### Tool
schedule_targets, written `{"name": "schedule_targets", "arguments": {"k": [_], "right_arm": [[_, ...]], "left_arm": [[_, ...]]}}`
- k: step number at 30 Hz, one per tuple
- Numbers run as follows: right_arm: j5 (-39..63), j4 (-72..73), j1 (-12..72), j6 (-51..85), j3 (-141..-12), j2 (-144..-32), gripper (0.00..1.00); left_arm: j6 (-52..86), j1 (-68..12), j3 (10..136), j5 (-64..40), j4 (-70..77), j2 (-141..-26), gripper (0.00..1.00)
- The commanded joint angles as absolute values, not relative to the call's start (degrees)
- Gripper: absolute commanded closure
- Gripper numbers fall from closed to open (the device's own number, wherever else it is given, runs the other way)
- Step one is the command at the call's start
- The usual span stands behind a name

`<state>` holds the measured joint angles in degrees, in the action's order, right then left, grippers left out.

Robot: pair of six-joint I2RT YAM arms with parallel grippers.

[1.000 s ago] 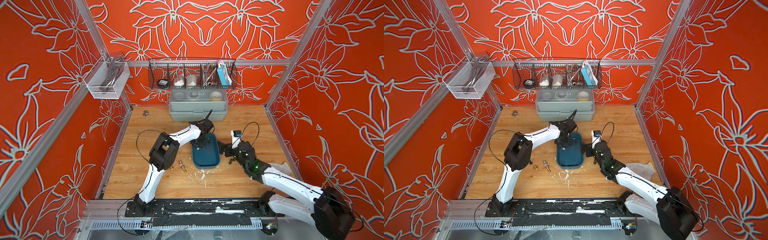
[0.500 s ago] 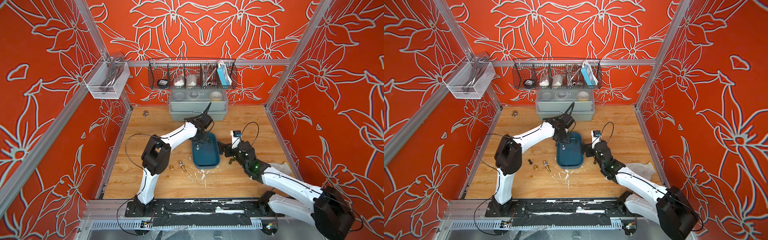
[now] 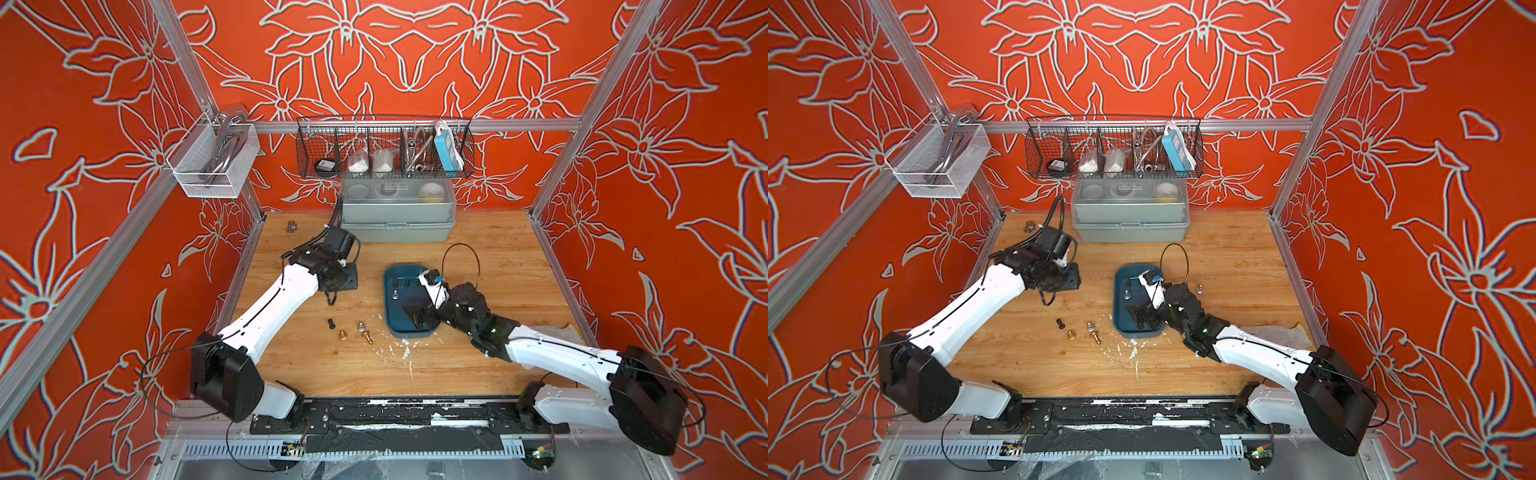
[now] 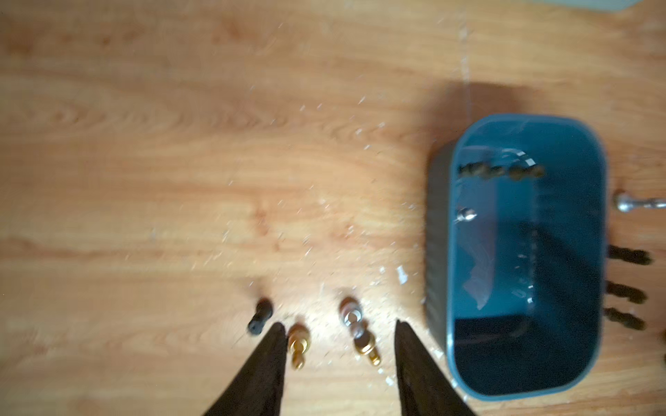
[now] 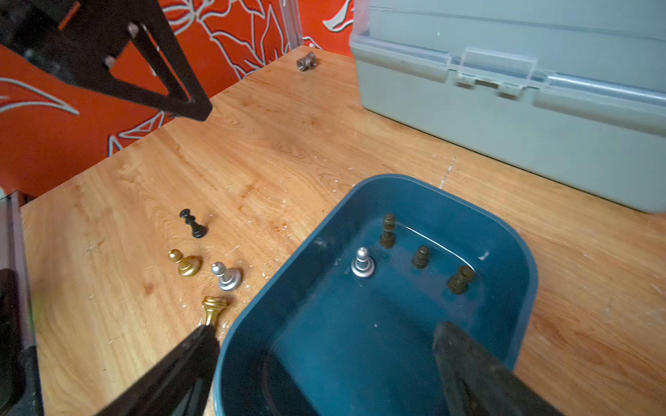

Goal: Put the chess pieces into the storage box
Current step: Pick up the chess piece at the center of the board.

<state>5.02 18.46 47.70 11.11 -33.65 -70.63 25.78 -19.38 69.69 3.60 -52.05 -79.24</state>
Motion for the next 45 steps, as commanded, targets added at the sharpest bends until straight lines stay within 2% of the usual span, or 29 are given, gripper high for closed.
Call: {"name": "schedule_targets", "arguments": {"k": [1,5,16,30,45], "right_arm": [[5.69,18.72,47.72,9.12,-35.16,-72.02,0.02],[6.25,19.15,48.91,7.57,-35.11,-72.07,0.02],[4.12,19.4,51.15,5.48,-34.99,-72.4,0.01],[2.37,18.19,51.49,5.6,-35.9,-73.38,0.02],[2.1,17.29,51.51,5.69,-36.9,-74.61,0.03]], "left_arm": [[26.95,-16.87,64.82,1.42,-55.38,-76.53,0.51],[27.63,-13.73,59.32,0.18,-54.21,-75.51,0.51],[28.58,-11.7,53.13,0.03,-50.06,-77.41,0.51],[27.28,-11.6,53.08,-0.84,-47.87,-82.5,0.55],[27.59,-11.6,54.16,-0.44,-45.09,-88.77,0.66]]}}
